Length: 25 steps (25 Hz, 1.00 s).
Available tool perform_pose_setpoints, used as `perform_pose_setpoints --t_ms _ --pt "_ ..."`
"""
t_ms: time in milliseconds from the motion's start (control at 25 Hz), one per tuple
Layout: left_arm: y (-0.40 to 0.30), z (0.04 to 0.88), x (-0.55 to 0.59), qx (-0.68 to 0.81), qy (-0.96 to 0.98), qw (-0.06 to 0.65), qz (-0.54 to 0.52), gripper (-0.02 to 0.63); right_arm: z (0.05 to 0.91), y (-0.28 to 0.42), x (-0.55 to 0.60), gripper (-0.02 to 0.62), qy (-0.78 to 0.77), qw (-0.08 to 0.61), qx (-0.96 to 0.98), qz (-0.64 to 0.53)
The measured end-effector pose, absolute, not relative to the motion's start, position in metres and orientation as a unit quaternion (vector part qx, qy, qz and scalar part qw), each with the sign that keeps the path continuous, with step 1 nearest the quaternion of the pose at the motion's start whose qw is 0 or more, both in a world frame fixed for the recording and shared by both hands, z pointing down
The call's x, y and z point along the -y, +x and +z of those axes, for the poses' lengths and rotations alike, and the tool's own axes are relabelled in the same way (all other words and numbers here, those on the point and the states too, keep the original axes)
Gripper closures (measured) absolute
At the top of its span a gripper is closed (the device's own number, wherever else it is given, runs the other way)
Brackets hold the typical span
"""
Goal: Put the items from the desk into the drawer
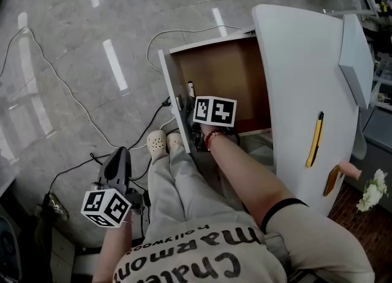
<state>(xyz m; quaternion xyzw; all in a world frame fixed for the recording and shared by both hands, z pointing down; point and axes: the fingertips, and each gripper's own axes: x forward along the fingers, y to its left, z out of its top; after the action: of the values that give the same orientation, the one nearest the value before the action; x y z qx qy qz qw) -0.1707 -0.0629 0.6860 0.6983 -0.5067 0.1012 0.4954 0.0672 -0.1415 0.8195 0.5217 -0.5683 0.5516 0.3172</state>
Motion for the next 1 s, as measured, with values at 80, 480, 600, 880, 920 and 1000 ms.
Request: perform_pose_setpoints --t_ms 80,480,600,880,920,1000 --pt "-0.173 0.687 0.066 0.510 0.696 0.496 0.099 0.604 0.821 0.069 0.143 0.525 0.523 0.317 0.567 0.552" --pt "-0.166 0.693 0.072 0.502 0.696 0.504 0.099 0.604 0.833 0.075 0.141 0.514 0.526 0.317 0.538 0.577" --pt "-0.164 0.695 0.071 0.499 0.695 0.508 0.098 0.604 0.836 0.077 0.140 0.508 0.527 0.320 0.527 0.585" --pt "-0.161 0.694 0.068 0.502 0.693 0.509 0.095 0.604 0.839 0.081 0.137 0.503 0.532 0.341 0.517 0.578" --pt "-0.161 0.693 0.068 0.502 0.693 0.509 0.094 0.604 0.839 0.080 0.136 0.503 0.531 0.342 0.518 0.577" --pt "-0.159 0.691 0.069 0.501 0.695 0.508 0.092 0.604 0.839 0.080 0.137 0.503 0.530 0.347 0.519 0.574"
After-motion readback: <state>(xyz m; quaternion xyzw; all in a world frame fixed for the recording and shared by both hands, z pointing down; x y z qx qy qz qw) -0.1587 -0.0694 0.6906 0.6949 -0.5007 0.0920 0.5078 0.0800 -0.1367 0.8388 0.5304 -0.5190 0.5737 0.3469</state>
